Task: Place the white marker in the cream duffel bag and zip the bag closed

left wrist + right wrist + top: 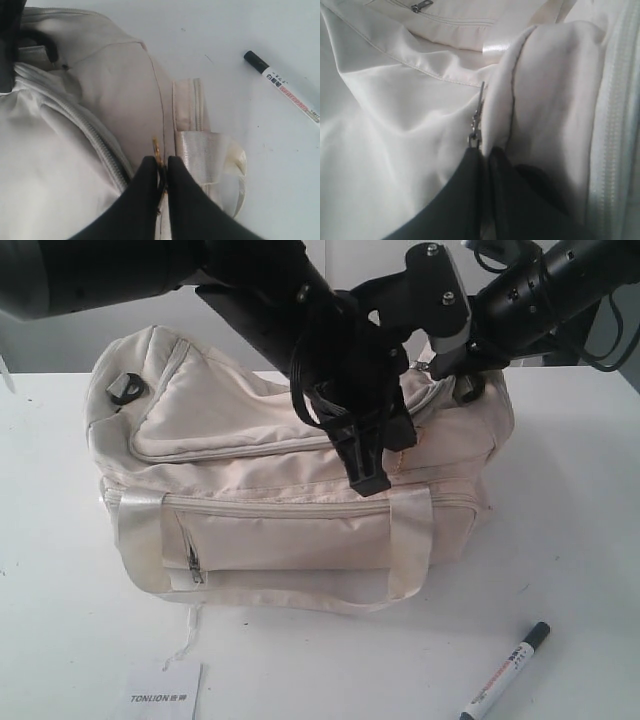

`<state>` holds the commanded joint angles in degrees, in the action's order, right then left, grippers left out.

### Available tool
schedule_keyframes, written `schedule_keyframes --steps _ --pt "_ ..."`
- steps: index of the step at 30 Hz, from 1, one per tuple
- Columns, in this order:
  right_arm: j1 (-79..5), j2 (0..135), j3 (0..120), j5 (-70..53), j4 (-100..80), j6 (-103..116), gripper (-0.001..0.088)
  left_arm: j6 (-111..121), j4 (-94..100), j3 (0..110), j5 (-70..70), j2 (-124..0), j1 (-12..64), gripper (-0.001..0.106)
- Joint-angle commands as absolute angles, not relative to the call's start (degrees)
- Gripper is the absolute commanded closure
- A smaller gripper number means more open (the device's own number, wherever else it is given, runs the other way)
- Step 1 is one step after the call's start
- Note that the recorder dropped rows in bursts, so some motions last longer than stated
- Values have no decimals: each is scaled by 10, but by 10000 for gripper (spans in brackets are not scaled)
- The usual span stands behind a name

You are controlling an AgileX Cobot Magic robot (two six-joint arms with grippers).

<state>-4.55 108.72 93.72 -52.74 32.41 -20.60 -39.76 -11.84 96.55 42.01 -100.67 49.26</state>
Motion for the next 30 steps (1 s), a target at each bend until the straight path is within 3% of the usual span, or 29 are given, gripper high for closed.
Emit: schedule_keyframes --steps 2,4,6,8,9,10,18,30 --pt "-45 1087 938 -525 324 -206 868 -390 -118 965 420 -1007 493 1053" --pt "-45 1087 939 -523 324 -204 810 -378 -118 965 413 -1007 493 1053" --pt "-45 1087 941 -523 326 -192 619 -368 -118 965 392 -1008 493 1053" --pt "-45 1085 942 -535 323 -187 354 -364 -118 965 373 -1008 493 1053" --pt "-45 1079 942 -537 313 -171 262 -360 -118 965 369 -1008 493 1053" --pt "-45 1072 942 -538 301 -153 233 -360 -118 965 369 -1008 493 1053" --pt "-45 982 939 -590 210 -58 245 -329 -118 965 378 -1008 493 1053" --pt "-65 934 868 -589 259 -75 293 -329 -118 965 374 -1008 493 1053"
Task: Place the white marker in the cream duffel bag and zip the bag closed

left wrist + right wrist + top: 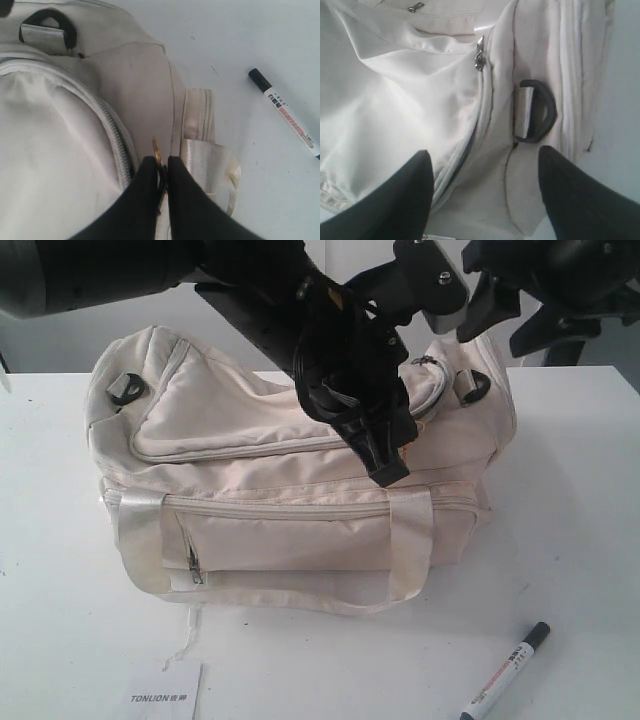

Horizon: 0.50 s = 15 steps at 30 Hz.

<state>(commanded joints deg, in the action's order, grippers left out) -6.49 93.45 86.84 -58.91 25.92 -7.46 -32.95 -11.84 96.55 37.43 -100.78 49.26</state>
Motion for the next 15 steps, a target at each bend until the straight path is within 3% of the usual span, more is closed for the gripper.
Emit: schedule_keyframes --steps 15 --pt "-86 931 786 -523 329 -92 293 -329 -120 965 372 -1008 493 1053"
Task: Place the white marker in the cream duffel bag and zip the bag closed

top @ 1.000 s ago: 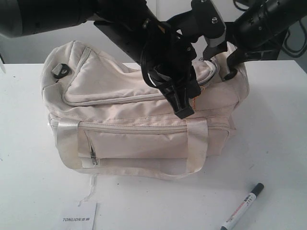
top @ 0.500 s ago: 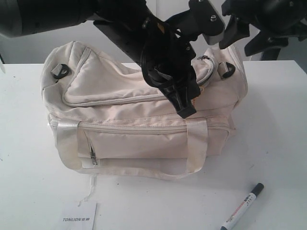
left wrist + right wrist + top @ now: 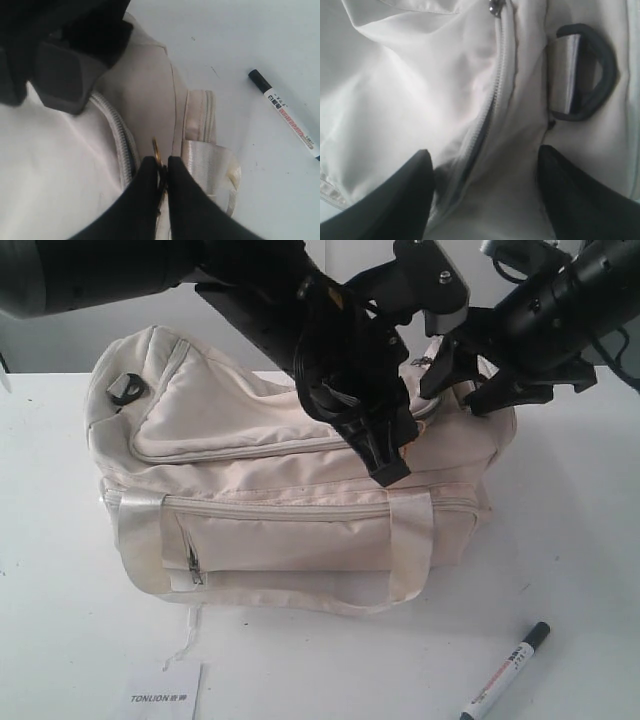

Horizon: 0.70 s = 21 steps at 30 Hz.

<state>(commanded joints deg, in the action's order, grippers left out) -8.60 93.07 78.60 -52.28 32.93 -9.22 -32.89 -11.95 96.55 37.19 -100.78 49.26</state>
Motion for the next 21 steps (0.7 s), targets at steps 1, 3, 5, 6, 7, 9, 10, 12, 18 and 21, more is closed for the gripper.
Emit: schedule_keyframes --steps 1,3,5,6,7,9,10,12,18,21 --pt "-86 926 786 -520 331 -92 293 -329 -120 965 372 -1008 493 1053" --pt "-86 921 786 -522 341 -92 293 -329 -120 965 374 -1008 493 1053" --pt "-86 920 786 -527 343 -92 293 -329 -120 965 376 -1008 493 1053" --pt "-86 920 786 -531 343 -92 293 -326 -120 965 377 -1008 493 1053" --pt "-86 921 786 -537 343 -86 293 -320 -120 965 377 -1008 493 1053" --pt "-90 922 786 -543 343 -79 293 -312 -120 965 378 -1008 493 1053" --pt "-93 922 786 -541 341 -75 293 -312 -120 965 378 -1008 493 1053" --pt "-97 922 786 -527 341 -75 293 -312 -120 965 373 -1008 493 1053" --pt "-97 935 786 -531 340 -73 293 -312 -120 965 371 -1008 493 1053" --pt "-98 947 786 -527 340 -73 299 -312 -120 965 371 -1008 493 1053"
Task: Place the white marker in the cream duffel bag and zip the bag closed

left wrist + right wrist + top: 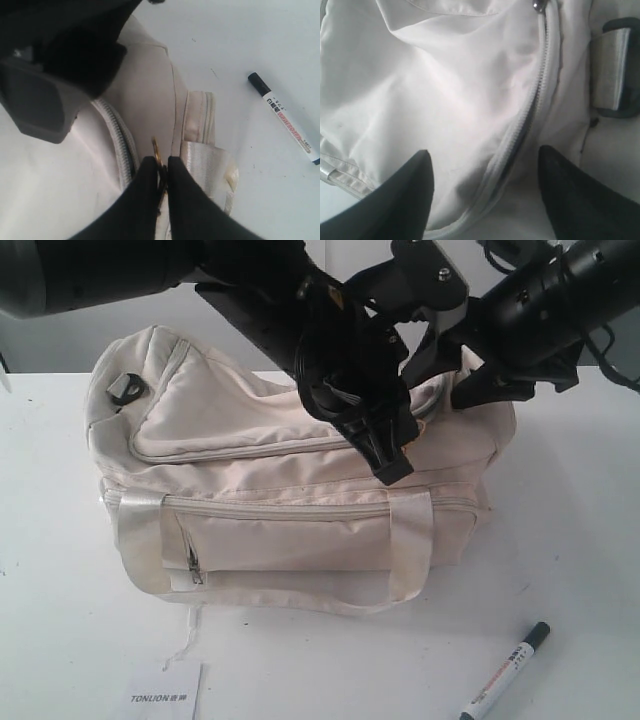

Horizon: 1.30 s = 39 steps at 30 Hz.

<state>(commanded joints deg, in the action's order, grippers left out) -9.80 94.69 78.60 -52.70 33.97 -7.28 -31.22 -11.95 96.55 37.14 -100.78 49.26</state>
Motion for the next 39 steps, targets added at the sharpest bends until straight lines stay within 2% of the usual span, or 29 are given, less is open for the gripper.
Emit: schedule_keyframes --steps 3,5,6,9,10,39 --pt "-98 950 786 -515 340 -73 355 -312 -120 965 371 -1008 493 1053" --pt "-98 950 786 -513 342 -73 439 -312 -120 965 371 -1008 493 1053" --pt "-98 950 786 -512 342 -78 512 -312 -120 965 371 -1008 493 1053" --pt "-98 950 786 -509 342 -95 821 -312 -120 965 371 -1008 493 1053" --pt "-98 950 786 -508 342 -101 863 -312 -120 965 371 -1008 493 1053" --pt "-97 950 786 -486 311 -108 868 -317 -112 967 443 -1004 493 1053"
